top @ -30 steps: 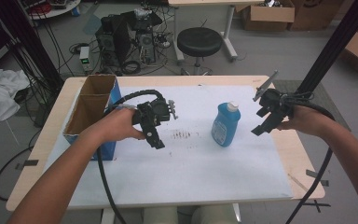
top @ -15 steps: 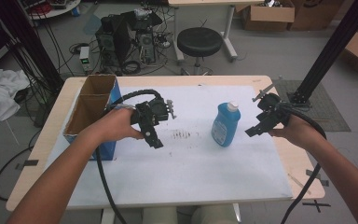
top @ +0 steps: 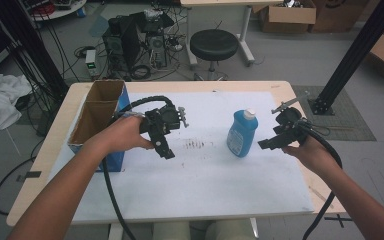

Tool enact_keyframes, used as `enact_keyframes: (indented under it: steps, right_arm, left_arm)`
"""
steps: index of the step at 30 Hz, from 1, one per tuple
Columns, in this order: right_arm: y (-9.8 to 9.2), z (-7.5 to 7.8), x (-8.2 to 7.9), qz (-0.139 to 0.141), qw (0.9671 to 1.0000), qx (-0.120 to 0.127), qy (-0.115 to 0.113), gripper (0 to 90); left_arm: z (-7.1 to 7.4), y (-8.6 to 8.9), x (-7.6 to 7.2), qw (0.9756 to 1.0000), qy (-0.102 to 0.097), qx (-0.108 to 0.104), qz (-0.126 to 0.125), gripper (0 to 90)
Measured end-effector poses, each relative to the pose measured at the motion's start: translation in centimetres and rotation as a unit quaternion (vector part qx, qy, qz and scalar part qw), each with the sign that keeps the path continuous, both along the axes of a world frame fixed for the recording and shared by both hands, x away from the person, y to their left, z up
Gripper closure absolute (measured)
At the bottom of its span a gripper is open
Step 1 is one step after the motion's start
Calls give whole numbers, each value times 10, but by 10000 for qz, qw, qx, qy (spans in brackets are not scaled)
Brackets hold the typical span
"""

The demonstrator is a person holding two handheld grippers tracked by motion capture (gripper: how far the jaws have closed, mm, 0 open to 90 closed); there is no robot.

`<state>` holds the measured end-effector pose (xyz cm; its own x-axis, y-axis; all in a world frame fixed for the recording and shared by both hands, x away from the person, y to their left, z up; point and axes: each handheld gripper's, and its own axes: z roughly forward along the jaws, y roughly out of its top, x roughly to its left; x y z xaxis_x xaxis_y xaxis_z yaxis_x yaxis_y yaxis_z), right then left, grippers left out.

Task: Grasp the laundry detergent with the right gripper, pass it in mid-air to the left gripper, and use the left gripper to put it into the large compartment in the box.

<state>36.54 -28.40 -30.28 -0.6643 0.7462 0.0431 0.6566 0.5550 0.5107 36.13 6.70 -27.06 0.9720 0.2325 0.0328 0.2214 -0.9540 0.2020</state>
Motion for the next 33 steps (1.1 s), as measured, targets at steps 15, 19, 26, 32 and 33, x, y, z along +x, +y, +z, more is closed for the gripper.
enact_keyframes:
  steps: [15,19,26,32,33]
  right_arm:
    - [2,-18,-18,-528,9938,605,-771,166]
    - [2,-21,-21,-636,9910,795,-866,166]
    - [6,-29,-23,-745,9863,974,-1104,161]
    - [9,-35,-25,-803,9826,1125,-1241,159]
    - [10,-38,-26,-830,9811,1196,-1273,157]
  left_arm:
    - [-2,-1,2,10000,10,-4,11,199]
    - [-2,-1,3,10000,26,-9,27,199]
    - [-2,-2,4,10000,20,-17,31,199]
    - [-3,-2,4,10000,21,-22,43,199]
    - [-3,-2,5,10000,12,17,9,199]
